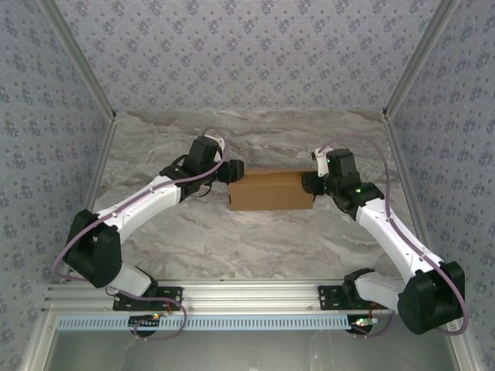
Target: Fold the paper box
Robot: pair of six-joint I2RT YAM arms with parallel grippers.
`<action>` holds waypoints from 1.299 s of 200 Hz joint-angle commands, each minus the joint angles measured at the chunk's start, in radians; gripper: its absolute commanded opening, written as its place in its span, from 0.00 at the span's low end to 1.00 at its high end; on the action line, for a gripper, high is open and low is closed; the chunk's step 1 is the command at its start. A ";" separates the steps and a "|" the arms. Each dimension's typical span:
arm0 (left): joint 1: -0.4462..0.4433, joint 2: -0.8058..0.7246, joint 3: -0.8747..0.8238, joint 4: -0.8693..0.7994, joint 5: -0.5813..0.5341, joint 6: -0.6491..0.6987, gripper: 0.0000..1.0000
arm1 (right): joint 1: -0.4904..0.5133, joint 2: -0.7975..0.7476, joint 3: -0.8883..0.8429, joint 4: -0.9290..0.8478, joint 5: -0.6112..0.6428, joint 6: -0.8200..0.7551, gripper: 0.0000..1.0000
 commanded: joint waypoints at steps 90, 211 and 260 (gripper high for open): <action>-0.023 0.032 -0.035 -0.107 -0.019 0.017 0.67 | -0.063 0.022 0.192 -0.118 -0.093 0.031 0.67; -0.035 0.007 -0.064 -0.103 -0.027 0.006 0.67 | -0.217 0.157 0.144 -0.198 -0.250 0.112 0.54; -0.062 -0.006 -0.124 -0.061 -0.042 -0.041 0.68 | -0.241 0.097 -0.023 -0.126 -0.299 0.163 0.53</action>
